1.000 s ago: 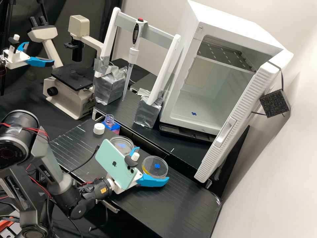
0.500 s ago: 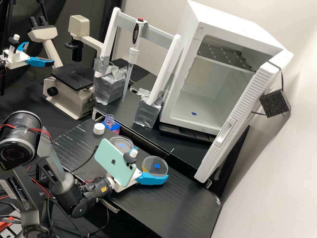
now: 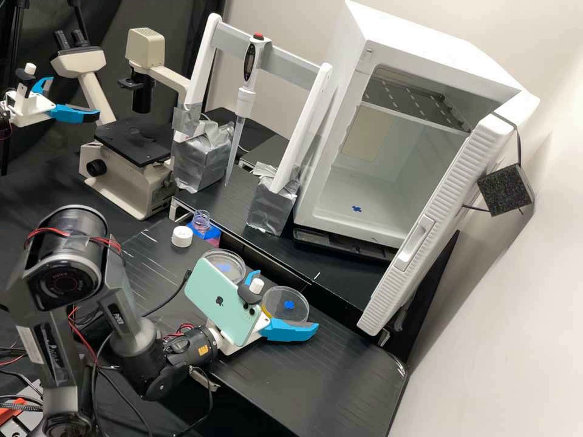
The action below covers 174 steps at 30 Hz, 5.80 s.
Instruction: Close the lid
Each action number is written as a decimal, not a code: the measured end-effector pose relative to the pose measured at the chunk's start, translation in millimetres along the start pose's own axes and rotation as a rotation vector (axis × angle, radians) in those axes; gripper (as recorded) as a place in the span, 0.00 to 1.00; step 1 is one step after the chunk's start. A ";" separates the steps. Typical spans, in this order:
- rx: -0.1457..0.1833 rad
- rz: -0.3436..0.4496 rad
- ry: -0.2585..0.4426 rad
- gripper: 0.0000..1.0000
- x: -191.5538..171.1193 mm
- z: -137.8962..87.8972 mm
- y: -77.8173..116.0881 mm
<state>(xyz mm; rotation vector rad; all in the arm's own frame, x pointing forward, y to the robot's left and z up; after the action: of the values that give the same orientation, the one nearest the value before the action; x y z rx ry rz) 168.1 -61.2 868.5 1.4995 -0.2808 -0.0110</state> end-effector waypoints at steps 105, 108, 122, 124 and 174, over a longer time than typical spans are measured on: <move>-0.060 -0.252 0.322 0.00 -26.8 -55.4 -29.4; -0.053 -0.255 0.326 0.00 -26.3 -54.8 -29.8; -0.048 -0.255 0.320 1.00 -25.2 -52.1 -30.1; -0.049 -0.246 0.310 1.00 -25.4 -50.3 -28.5; 0.075 -0.055 0.233 1.00 4.1 -61.4 -20.0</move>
<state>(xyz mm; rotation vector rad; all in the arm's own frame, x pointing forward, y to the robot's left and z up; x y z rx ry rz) 187.0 -3.3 846.7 1.5657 -0.0527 0.1314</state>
